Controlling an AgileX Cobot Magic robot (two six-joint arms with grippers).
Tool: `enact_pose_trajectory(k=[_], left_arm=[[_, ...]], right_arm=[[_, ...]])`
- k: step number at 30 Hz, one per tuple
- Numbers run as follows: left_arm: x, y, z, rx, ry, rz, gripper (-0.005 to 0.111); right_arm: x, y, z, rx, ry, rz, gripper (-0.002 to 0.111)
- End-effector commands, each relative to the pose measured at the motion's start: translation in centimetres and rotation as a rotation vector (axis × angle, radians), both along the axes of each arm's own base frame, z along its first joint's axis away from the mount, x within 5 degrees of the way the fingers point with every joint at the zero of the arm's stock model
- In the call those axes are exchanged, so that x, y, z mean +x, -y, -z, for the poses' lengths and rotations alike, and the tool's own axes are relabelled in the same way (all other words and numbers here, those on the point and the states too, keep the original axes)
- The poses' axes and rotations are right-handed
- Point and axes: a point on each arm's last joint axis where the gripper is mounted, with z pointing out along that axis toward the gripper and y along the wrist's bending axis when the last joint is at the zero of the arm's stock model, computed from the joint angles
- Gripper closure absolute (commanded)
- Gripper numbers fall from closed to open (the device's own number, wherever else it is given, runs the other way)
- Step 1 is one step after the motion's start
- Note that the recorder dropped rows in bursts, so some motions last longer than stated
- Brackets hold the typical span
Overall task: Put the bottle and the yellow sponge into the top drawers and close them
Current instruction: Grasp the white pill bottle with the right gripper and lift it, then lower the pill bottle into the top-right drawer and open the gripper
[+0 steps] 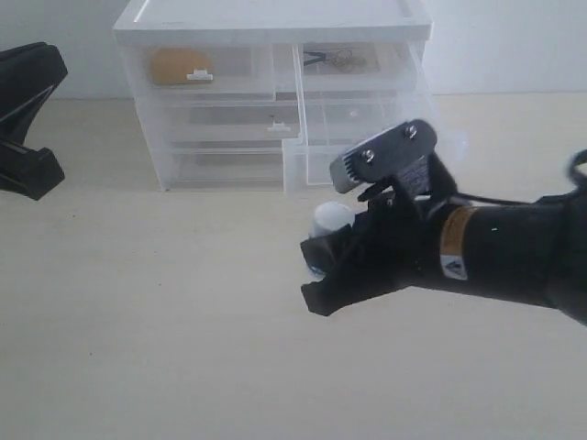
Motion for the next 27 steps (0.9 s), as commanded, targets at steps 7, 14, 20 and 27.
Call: enact_pose_trajectory(k=[7,14,20,27], left_arm=[[0.0,0.1,0.1,-0.003,-0.002,0.0,0.103],[0.0,0.1,0.2,0.0,-0.008,-0.001,0.103],[0.0,0.1,0.2,0.0,-0.008,-0.001,0.103],[0.0,0.1,0.2,0.0,-0.008,-0.001,0.103]], right_arm=[[1.1,2.8,-12.3,0.135,0.284,0.133,0.108],[9.3,1.9,-8.7,0.066,0.101,0.321,0.077],[7.1,2.9,-12.1,0.049,0.145,0.332,0.048],[0.1,2.8,-11.9,-0.029,0.089,0.222,0.106]])
